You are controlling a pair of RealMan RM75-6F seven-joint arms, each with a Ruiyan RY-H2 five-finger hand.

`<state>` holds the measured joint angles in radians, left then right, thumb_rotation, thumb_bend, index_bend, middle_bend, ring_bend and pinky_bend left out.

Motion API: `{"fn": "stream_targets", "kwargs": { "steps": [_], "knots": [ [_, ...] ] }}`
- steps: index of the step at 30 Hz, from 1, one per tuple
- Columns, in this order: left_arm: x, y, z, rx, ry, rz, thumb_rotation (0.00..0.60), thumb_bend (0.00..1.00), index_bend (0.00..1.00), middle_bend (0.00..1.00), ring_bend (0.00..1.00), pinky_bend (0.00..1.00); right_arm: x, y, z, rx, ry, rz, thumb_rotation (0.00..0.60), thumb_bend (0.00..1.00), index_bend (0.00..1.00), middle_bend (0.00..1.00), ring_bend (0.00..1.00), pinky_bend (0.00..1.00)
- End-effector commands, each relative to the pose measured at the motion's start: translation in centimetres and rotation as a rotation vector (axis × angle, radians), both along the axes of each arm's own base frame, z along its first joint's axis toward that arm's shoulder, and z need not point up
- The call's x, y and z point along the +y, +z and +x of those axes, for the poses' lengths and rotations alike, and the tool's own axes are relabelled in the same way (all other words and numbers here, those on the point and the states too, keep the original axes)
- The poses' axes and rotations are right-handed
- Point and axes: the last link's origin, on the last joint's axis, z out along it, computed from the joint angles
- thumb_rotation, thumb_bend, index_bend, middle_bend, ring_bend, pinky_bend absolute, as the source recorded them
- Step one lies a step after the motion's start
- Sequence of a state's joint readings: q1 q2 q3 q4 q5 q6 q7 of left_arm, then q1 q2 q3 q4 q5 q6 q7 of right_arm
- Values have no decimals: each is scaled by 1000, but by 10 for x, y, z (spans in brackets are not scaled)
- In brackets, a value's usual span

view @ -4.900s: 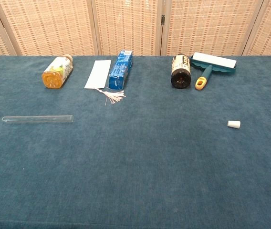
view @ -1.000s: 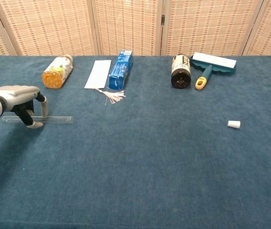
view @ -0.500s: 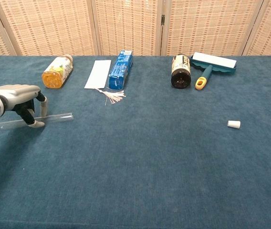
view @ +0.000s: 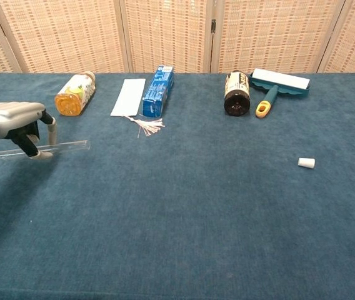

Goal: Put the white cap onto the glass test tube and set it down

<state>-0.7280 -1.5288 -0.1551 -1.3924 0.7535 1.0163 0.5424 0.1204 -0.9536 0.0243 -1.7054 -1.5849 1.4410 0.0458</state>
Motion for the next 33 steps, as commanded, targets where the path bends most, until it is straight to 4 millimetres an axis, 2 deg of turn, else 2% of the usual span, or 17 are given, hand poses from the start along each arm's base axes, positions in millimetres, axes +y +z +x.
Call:
{"fn": "stream_targets", "kwargs": {
  "steps": [1,4,6,7,9,11,17,19,22,33],
  "knots": [
    [-8,13,1,-38,-28,13,600,332,634,1000,1000,1000,-1,0,3,15,7,-1,600,343,98,246,188,202],
    [-15,23,4,-63,-69,21,600,338,638,1000,1000,1000,-4,-3,9,35,23,0,600,446,119,288,251,269],
    [-19,27,6,-84,-90,23,600,340,641,1000,1000,1000,-8,-5,11,56,24,9,600,540,142,340,362,375],
    [-20,29,7,-90,-99,23,600,343,643,1000,1000,1000,-10,-7,11,68,21,17,600,583,150,379,440,458],
    [-23,33,8,-98,-115,23,600,347,645,1000,1000,1000,-14,-12,12,103,12,43,600,661,169,491,600,640],
    [-25,35,8,-105,-122,24,600,354,647,1000,1000,1000,-17,-17,14,130,2,73,600,719,194,601,713,755],
    [-33,40,10,-118,-153,24,600,357,651,1000,1000,1000,-33,-35,16,162,-33,168,600,924,237,878,968,969],
    [-35,41,11,-113,-165,19,600,357,654,1000,1000,1000,-41,-43,17,156,-41,196,600,986,250,941,997,998],
    [-36,40,12,-110,-170,12,600,357,657,1000,1000,1000,-49,-51,17,144,-53,221,600,1000,271,996,1000,1000],
    [-48,41,20,-111,-201,1,600,358,657,1000,1000,1000,-93,-102,19,143,-117,402,600,1000,280,1000,1000,1000]
  ]
}}
